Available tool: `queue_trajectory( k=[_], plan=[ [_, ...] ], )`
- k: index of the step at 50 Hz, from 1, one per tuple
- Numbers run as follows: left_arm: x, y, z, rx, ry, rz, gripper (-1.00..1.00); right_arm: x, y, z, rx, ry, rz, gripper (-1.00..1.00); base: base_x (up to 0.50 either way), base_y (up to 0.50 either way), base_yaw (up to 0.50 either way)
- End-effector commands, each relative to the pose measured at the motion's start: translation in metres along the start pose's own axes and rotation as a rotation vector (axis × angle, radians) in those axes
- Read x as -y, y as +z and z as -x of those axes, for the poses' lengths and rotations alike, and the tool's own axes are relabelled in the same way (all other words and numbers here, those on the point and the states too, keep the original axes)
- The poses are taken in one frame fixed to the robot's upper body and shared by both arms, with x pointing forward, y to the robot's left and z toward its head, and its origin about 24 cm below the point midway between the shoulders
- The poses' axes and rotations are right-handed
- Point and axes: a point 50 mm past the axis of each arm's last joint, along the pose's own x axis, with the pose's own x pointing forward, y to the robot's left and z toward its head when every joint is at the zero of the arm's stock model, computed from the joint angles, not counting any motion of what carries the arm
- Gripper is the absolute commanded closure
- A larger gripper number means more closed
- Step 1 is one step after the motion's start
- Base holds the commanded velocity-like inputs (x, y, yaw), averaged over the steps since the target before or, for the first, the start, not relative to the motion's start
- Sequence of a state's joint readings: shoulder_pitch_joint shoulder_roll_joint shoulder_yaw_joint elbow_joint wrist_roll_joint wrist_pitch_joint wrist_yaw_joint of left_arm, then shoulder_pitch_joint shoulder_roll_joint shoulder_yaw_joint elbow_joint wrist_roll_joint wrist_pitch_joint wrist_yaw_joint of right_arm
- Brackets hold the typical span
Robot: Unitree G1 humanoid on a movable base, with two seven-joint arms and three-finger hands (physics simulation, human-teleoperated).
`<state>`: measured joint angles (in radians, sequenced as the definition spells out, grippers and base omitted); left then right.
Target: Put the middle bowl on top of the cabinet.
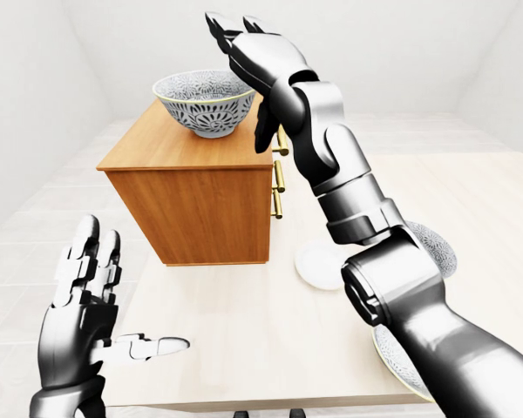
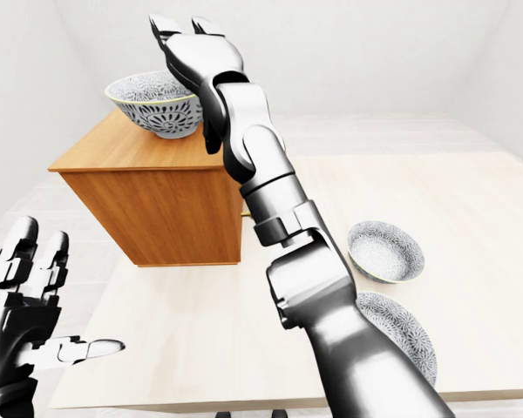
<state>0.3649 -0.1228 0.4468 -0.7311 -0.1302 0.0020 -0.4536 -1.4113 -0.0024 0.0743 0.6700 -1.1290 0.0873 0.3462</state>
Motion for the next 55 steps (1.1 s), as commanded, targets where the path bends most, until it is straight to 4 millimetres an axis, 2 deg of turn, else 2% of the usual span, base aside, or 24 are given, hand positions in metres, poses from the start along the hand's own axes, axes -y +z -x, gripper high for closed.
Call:
queue_trajectory(
  k=[1,16,32,55],
  plan=[
    [-0.001,0.003,0.001,0.006,0.006,0.0,-1.0,0.001,-0.01,0.002,-0.022,-0.002,0.001,-1.0,0.0,0.0,0.0],
    [-0.002,0.003,0.0,0.007,0.009,0.002,-1.0,0.012,-0.042,0.004,-0.109,-0.018,0.002,-1.0,0.0,0.0,0.0],
    [-0.002,0.007,0.002,0.012,0.007,0.002,-1.0,0.03,-0.066,0.009,-0.171,-0.035,0.01,-1.0,0.0,0.0,0.0],
    [0.0,0.013,0.004,0.018,0.0,0.007,-1.0,0.071,-0.093,0.019,-0.25,-0.082,0.029,-1.0,0.0,0.0,0.0]
  ],
)
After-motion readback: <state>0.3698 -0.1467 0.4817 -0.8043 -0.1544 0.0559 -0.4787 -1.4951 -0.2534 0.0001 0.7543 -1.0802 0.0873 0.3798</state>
